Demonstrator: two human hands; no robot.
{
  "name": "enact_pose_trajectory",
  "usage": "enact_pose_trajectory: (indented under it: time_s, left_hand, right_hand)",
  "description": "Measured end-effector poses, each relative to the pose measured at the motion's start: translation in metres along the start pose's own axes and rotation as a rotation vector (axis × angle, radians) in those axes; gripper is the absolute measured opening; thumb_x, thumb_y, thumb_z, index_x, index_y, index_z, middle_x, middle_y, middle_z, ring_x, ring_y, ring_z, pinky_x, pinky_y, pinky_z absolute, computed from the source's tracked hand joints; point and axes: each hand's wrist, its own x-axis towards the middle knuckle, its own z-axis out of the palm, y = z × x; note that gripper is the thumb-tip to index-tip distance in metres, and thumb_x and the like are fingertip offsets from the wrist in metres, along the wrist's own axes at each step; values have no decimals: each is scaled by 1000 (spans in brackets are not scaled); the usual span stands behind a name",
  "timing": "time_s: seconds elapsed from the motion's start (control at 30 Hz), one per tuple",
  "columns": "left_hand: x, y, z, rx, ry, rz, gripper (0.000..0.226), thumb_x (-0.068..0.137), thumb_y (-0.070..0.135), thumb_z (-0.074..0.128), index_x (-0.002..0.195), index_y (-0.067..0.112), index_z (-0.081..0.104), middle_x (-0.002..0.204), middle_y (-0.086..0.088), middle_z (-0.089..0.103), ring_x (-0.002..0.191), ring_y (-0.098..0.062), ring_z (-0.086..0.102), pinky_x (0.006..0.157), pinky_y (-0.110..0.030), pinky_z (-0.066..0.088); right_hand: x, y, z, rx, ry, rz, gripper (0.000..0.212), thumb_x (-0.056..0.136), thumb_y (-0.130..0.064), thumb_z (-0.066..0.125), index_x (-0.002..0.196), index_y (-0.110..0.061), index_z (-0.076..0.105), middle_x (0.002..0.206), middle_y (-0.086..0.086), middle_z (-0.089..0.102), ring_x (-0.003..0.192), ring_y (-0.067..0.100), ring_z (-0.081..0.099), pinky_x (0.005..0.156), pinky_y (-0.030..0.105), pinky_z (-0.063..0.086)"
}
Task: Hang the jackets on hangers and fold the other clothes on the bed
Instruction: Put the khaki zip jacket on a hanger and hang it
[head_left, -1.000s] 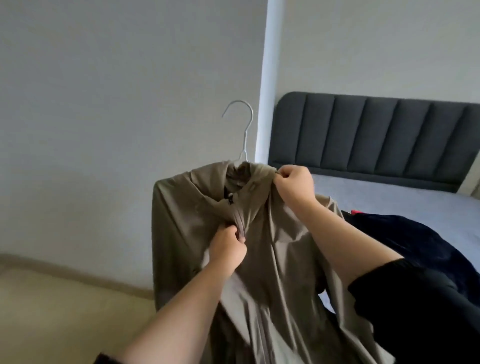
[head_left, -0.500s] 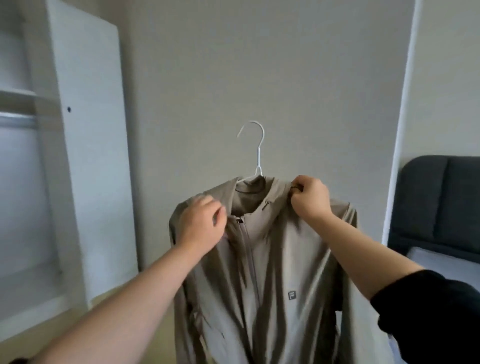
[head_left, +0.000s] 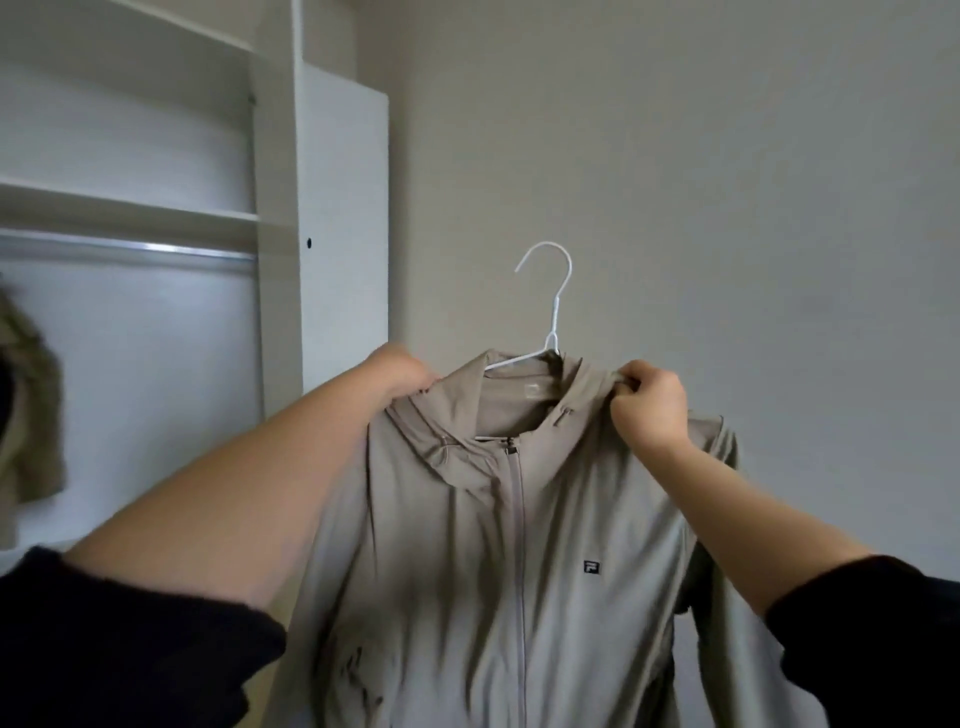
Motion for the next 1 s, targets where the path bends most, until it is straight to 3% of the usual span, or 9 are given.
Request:
enact_pose_trajectory:
  time_s: [0.07, 0.2, 0.3, 0.37, 0.47, 0.6, 0.73, 0.87, 1.0]
  left_hand:
    - [3, 0, -7, -119, 101, -6, 10, 84, 8, 62, 93, 10, 67, 95, -7, 64, 88, -19, 60, 62, -16, 47]
    - [15, 14, -11, -668, 257, -94, 17, 80, -1, 67, 95, 8, 66, 92, -9, 63, 86, -19, 62, 81, -27, 51]
    - [10, 26, -11, -1034, 212, -110, 17, 84, -7, 63, 97, 4, 67, 81, -8, 62, 70, -14, 58, 64, -18, 51]
    - [9, 23, -7, -933, 48, 7, 35, 91, -6, 55, 125, 2, 56, 100, -12, 63, 83, -15, 60, 70, -15, 50]
    - [7, 6, -4, -326, -132, -12, 55, 101, 24, 44, 150, 9, 24, 154, -13, 28, 139, -24, 33, 111, -28, 27]
    - [-3, -13, -2, 160, -132, 61, 66, 101, 50, 23, 145, 1, 32, 153, -16, 30, 140, -28, 31, 108, -30, 27]
    - [-6, -21, 5, 154, -162, 91, 80, 96, 59, 33, 132, -11, 44, 143, -23, 42, 131, -34, 43, 103, -31, 34]
    - [-1, -26, 14, -110, -316, 63, 77, 79, 58, 66, 133, 5, 52, 142, -6, 47, 132, -22, 43, 101, -26, 32]
    - [-3, -25, 27, -175, -325, 124, 60, 75, 49, 75, 102, -4, 63, 97, 0, 62, 112, -16, 56, 79, -23, 34]
  right_hand:
    - [-3, -5, 11, 20, -47, -13, 22, 79, 6, 44, 78, -6, 62, 72, 12, 62, 73, 28, 57, 66, 29, 42]
    - [-17, -14, 33, 26, -178, -56, 27, 78, 9, 46, 63, -12, 54, 57, -2, 52, 59, 14, 48, 54, 25, 34]
    - [-25, -15, 42, 89, -216, -5, 31, 78, 10, 44, 57, -10, 51, 52, -2, 46, 54, 9, 40, 50, 21, 34]
    - [-26, -13, 44, 123, -200, 41, 25, 77, 12, 43, 62, -2, 57, 54, 0, 47, 56, 11, 40, 50, 21, 34]
    - [-26, -6, 41, 148, -169, 121, 24, 79, 10, 43, 67, 0, 61, 56, 3, 51, 57, 13, 43, 52, 24, 36]
    - [-27, 10, 40, 178, -104, 223, 19, 75, 11, 39, 79, 18, 56, 65, 8, 45, 66, 16, 36, 58, 26, 29]
    - [-27, 16, 32, 195, -121, 254, 20, 71, 12, 36, 77, 18, 55, 64, 10, 45, 65, 17, 35, 60, 27, 28]
    - [-20, 20, 18, 280, -229, 384, 13, 78, -4, 48, 70, -6, 58, 69, 8, 50, 70, 19, 43, 65, 29, 33]
    - [-12, 15, 8, 178, -278, 298, 26, 87, -20, 63, 65, -8, 58, 61, 4, 50, 64, 18, 46, 60, 26, 36]
